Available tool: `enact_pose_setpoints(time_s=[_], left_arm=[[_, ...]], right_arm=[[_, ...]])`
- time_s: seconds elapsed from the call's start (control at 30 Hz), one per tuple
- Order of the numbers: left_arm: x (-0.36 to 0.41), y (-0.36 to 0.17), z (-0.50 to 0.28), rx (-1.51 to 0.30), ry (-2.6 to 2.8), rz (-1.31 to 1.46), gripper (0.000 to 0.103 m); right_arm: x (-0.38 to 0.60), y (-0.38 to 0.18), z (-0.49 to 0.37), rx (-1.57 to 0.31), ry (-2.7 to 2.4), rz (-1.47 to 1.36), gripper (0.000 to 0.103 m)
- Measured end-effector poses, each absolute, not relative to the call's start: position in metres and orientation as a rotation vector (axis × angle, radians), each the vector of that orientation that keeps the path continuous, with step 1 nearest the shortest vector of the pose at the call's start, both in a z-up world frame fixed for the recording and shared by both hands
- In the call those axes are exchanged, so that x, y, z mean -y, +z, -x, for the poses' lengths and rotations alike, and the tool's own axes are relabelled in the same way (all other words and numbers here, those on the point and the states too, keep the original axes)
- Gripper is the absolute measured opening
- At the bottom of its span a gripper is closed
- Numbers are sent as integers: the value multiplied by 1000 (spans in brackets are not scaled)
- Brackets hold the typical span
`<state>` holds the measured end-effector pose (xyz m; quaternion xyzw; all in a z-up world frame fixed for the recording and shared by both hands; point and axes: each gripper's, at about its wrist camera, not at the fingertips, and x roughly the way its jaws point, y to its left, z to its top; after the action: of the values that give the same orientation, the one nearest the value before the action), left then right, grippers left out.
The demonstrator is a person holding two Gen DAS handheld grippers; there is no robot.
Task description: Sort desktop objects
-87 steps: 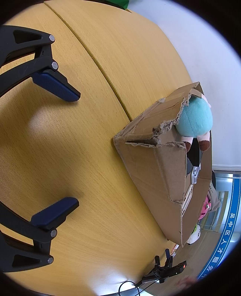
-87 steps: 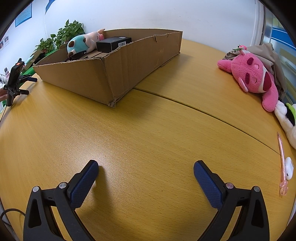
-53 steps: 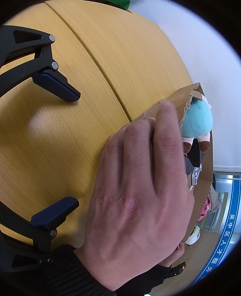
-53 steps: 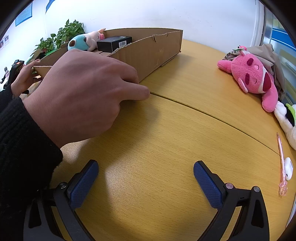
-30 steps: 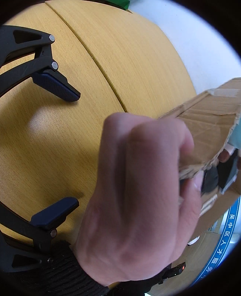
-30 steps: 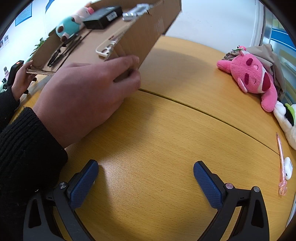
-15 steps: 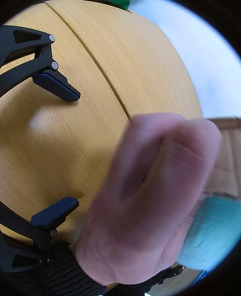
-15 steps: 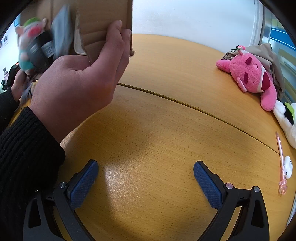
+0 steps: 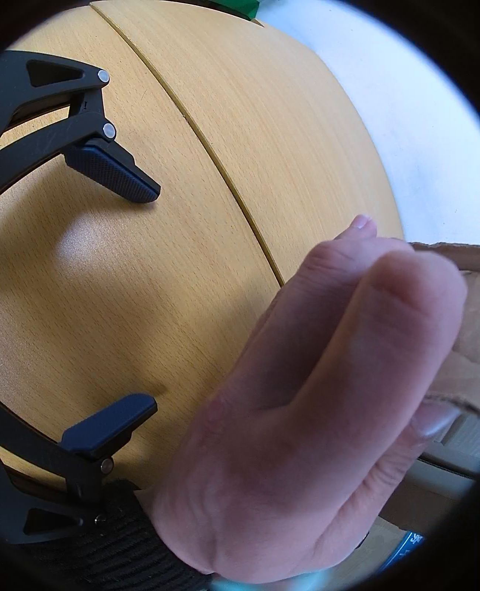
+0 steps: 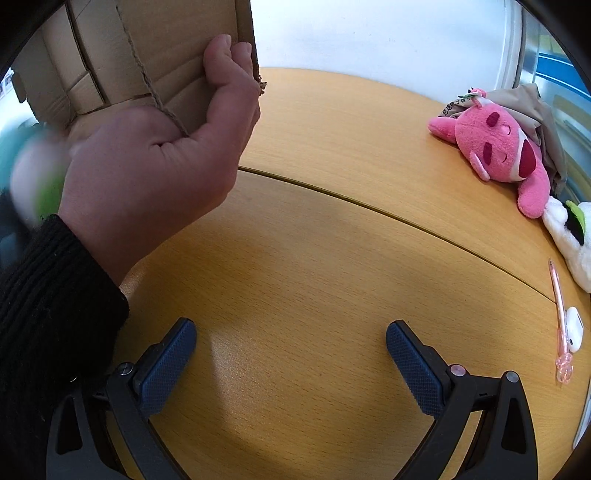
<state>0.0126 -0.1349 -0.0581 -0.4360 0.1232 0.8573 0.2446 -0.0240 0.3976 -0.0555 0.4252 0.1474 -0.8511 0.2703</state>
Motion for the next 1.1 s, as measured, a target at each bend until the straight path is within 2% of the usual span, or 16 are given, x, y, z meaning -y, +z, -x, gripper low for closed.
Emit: enact_pose_setpoints(time_s=[1.1], left_arm=[[135, -59, -13, -339, 2339, 1189, 103]], right_arm=[[-400, -56, 26, -397, -2290, -1143, 103]])
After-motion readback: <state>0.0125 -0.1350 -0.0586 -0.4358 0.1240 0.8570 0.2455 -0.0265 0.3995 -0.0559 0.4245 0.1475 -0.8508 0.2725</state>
